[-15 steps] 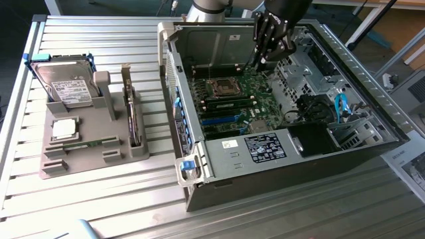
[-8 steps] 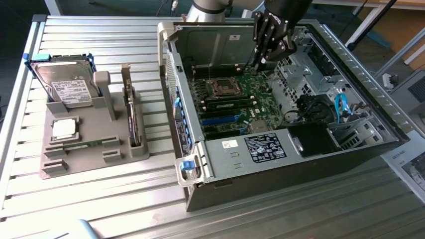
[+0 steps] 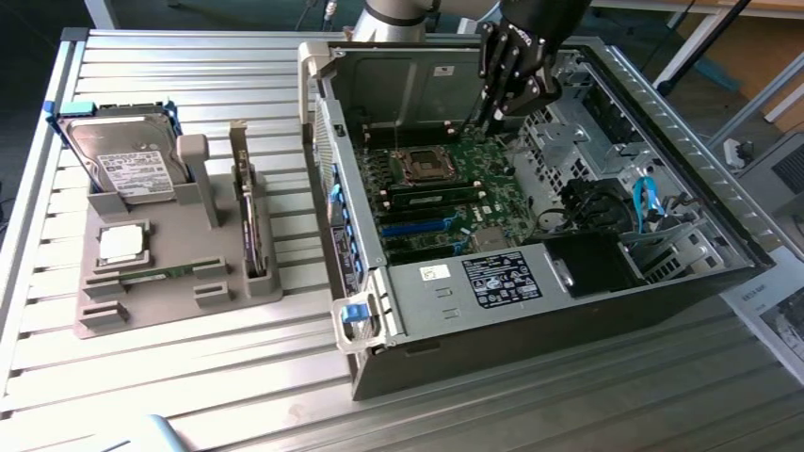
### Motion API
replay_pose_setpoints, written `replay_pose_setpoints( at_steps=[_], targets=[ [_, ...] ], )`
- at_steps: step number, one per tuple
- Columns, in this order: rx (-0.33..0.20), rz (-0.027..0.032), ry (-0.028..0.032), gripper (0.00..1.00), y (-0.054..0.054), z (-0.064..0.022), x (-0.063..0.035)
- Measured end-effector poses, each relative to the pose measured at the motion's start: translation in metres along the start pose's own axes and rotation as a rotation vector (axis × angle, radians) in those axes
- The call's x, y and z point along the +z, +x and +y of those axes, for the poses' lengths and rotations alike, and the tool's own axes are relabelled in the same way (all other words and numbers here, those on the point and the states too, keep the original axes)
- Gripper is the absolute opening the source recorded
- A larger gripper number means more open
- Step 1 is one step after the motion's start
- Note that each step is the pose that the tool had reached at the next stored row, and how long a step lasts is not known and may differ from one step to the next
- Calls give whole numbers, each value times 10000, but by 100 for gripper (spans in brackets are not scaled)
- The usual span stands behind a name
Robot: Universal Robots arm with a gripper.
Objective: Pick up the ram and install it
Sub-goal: 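Press down the ram until it locks into place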
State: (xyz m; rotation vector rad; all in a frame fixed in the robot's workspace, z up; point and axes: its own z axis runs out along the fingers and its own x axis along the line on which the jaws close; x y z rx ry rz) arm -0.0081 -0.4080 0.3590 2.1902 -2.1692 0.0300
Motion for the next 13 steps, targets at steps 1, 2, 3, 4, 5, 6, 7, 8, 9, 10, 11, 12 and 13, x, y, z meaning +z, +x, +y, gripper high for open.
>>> replay_pose_setpoints(
  at_steps=[1, 2, 3, 4, 5, 6, 7, 8, 9, 10, 11, 12, 13],
  targets=[
    [0, 0, 0, 25, 0, 0, 0],
    [0, 0, 0, 25, 0, 0, 0],
    [0, 0, 0, 25, 0, 0, 0],
    [0, 0, 0, 25, 0, 0, 0],
    [0, 0, 0, 25, 0, 0, 0],
    [0, 0, 0, 25, 0, 0, 0],
    [0, 0, 0, 25, 0, 0, 0],
    [0, 0, 0, 11, 0, 0, 0],
    [0, 0, 0, 11, 0, 0, 0],
    [0, 0, -1, 11, 0, 0, 0],
    [0, 0, 0, 11, 0, 0, 0],
    [0, 0, 0, 11, 0, 0, 0],
    [0, 0, 0, 11, 0, 0, 0]
  ],
)
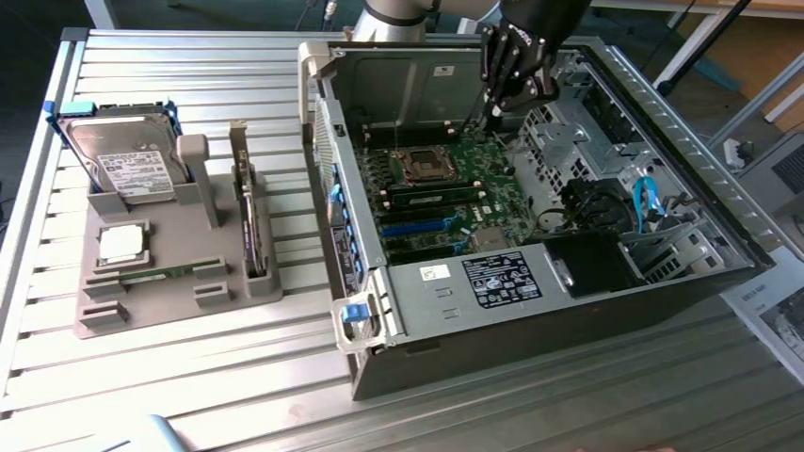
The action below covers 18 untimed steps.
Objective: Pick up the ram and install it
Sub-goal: 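Press down the ram until it locks into place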
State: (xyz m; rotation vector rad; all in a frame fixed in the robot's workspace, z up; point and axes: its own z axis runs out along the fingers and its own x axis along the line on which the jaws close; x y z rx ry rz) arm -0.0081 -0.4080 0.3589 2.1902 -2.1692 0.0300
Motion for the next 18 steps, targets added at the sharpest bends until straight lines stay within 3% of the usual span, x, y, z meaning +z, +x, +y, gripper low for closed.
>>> replay_pose_setpoints(
  at_steps=[4, 9, 18],
  targets=[
    [0, 0, 0, 11, -1, 0, 8],
    [0, -1, 0, 11, -6, -3, 99],
    [0, 1, 0, 11, -19, -10, 348]
  ],
)
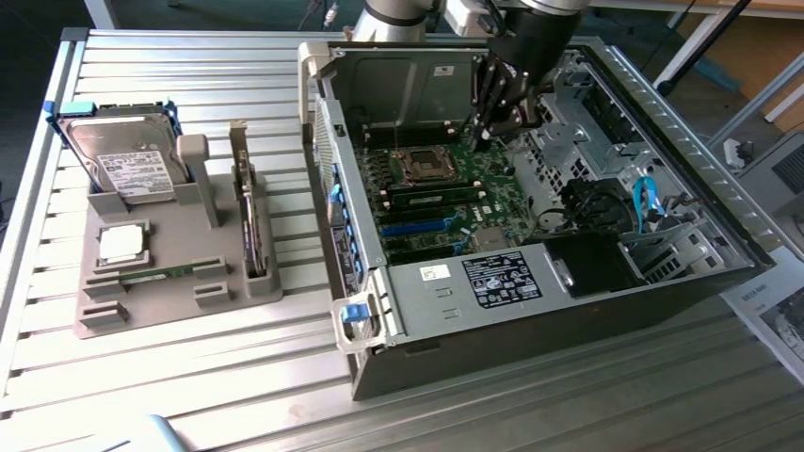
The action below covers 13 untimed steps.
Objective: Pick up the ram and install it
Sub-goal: 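Press down the ram until it locks into place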
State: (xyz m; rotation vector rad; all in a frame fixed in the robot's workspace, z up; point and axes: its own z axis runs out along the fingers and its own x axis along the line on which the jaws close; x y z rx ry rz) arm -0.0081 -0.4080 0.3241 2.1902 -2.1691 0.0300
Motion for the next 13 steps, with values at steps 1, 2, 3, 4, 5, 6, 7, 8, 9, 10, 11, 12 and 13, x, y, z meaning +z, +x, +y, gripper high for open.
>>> replay_pose_setpoints(
  at_steps=[1, 2, 3, 4, 5, 6, 7, 8, 9, 10, 11, 12, 13],
  targets=[
    [0, 0, 0, 11, -1, 0, 18],
    [0, 0, 0, 11, -2, -1, 39],
    [0, -1, 0, 11, -4, -2, 60],
    [0, -1, 0, 11, -5, -2, 83],
    [0, 0, 0, 11, -7, -3, 120],
    [0, -1, 0, 11, -8, -4, 148],
    [0, 0, 0, 11, -10, -5, 182],
    [0, -1, 0, 11, -12, -6, 206],
    [0, -2, 1, 11, -13, -6, 222],
    [0, -1, 0, 11, -13, -6, 234],
    [0, -1, 0, 11, -14, -7, 250],
    [1, -1, 0, 11, -15, -7, 271],
    [0, -1, 0, 11, -16, -8, 292]
  ],
)
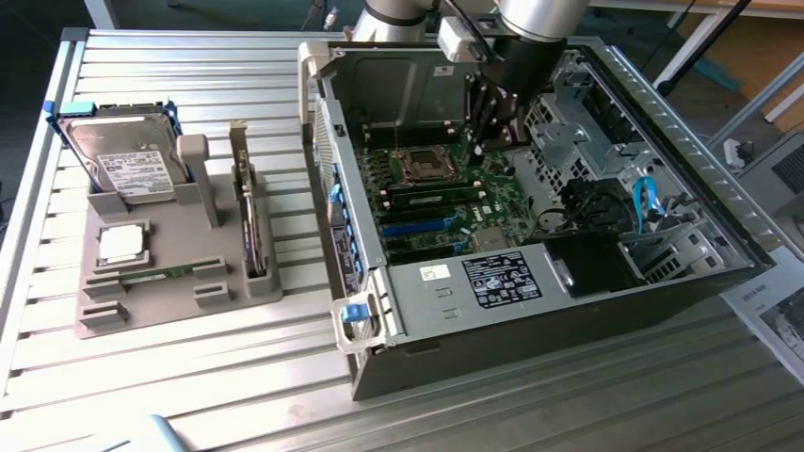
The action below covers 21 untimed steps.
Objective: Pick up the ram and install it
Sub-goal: 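Press down the ram until it locks into place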
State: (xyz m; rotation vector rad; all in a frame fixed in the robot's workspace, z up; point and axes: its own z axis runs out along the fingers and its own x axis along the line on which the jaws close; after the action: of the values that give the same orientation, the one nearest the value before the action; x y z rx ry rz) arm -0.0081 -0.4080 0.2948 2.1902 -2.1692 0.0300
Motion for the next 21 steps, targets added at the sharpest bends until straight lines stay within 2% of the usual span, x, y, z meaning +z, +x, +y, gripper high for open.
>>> replay_pose_setpoints(
  at_steps=[9, 17, 21],
  targets=[
    [0, 0, 0, 11, -10, -6, 190],
    [1, 0, 0, 11, -12, -12, 214],
    [0, -1, 1, 11, -11, -73, 213]
  ],
)
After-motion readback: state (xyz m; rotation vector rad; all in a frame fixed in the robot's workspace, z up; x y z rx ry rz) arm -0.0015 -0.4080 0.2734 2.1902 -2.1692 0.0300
